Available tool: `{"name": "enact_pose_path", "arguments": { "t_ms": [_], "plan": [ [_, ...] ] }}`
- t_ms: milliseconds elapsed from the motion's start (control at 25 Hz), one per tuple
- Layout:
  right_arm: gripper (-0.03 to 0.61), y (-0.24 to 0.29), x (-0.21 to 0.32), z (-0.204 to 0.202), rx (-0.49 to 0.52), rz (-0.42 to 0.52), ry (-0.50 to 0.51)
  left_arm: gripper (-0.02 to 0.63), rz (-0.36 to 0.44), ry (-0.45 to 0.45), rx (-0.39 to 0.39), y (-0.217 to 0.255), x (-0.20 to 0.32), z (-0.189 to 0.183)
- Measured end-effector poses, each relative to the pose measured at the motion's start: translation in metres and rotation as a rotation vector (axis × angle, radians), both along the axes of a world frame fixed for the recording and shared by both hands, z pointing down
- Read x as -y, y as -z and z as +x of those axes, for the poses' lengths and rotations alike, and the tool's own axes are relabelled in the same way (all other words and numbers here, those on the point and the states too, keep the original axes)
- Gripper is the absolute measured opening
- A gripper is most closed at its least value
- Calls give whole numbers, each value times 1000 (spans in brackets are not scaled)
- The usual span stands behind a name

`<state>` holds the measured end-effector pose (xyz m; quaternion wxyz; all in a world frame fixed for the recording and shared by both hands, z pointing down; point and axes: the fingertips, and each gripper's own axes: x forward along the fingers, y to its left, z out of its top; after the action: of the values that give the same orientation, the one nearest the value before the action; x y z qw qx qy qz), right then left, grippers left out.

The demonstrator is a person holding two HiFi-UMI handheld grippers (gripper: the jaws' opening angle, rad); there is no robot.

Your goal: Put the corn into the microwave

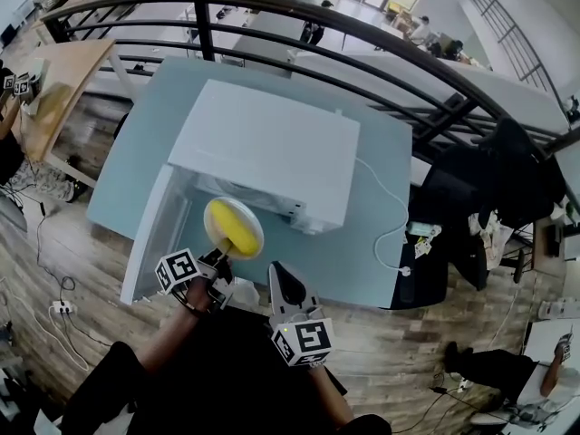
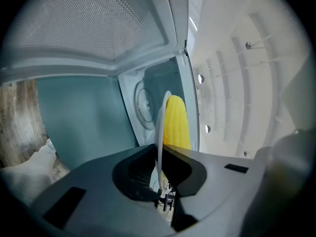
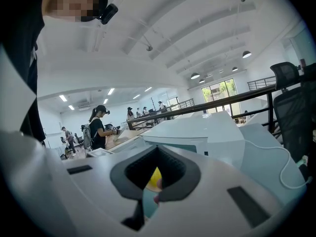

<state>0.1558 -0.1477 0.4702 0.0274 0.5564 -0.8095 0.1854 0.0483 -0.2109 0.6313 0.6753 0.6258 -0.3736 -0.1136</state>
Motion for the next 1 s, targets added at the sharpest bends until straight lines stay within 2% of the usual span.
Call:
{"name": "enact_pose_path", "arguments": {
  "t_ms": [440, 1000],
  "plan": [
    [8, -5, 9, -24, -5, -13, 65, 26, 6, 14, 7, -17, 24, 0],
    [8, -10, 38, -38, -21, -30, 190, 26, -25, 144, 6, -45, 52, -6]
  ]
}}
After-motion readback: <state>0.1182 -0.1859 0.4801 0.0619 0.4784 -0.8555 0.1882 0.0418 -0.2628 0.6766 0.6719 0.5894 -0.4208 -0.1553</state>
